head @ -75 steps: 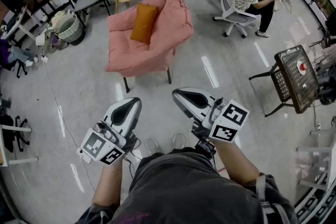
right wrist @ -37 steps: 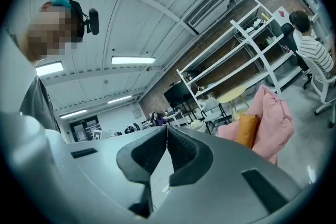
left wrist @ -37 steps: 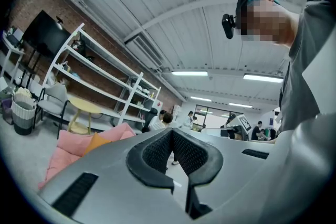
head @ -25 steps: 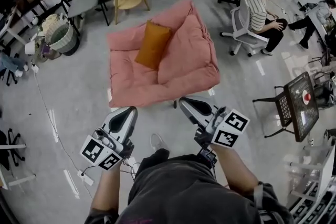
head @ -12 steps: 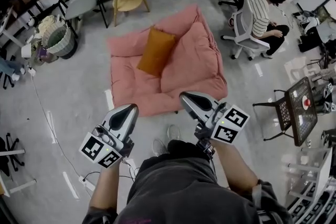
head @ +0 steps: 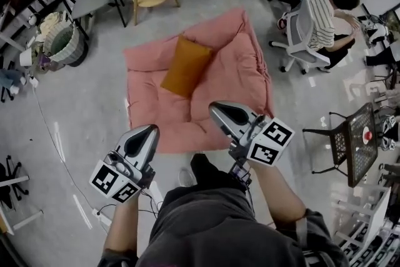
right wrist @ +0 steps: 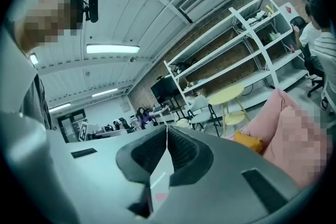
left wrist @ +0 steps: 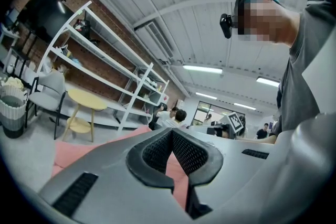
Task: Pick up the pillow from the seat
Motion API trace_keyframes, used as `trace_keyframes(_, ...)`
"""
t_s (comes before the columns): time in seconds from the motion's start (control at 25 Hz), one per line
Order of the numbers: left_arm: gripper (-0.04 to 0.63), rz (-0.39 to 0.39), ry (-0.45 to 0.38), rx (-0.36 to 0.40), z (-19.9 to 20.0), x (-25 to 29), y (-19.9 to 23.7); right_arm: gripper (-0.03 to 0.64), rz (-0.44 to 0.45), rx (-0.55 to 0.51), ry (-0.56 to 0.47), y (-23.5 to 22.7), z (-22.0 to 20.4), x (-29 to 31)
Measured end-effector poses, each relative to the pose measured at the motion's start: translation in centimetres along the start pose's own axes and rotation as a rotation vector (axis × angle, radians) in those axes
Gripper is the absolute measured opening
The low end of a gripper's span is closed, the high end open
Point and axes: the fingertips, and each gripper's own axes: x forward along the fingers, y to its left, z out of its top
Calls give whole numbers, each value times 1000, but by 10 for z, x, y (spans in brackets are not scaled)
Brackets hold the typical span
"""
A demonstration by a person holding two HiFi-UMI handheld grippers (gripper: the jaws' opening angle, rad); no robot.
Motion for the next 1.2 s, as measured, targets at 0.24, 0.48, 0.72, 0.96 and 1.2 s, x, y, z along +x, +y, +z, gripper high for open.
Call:
trace_keyframes(0.24, 11, 50, 29, -27, -8, 64, 52, 17, 15, -14, 64, -87, 5, 39)
trace_keyframes(0.48, 11, 84, 58, -50, -15, 131, 103, 17, 31, -40, 126, -172, 10, 84)
trace_keyframes(0.72, 11, 104, 92, -97, -37, 166, 140, 17, 13, -37, 190, -237, -10, 120)
trace_keyframes(0.96, 11, 108, 118, -136, -55, 174, 169, 95, -31, -83, 293, -291, -43, 158)
trace_keyframes(1.2, 11, 96, 148, -188, -75, 166, 188, 214, -44, -217, 464, -326, -92, 196)
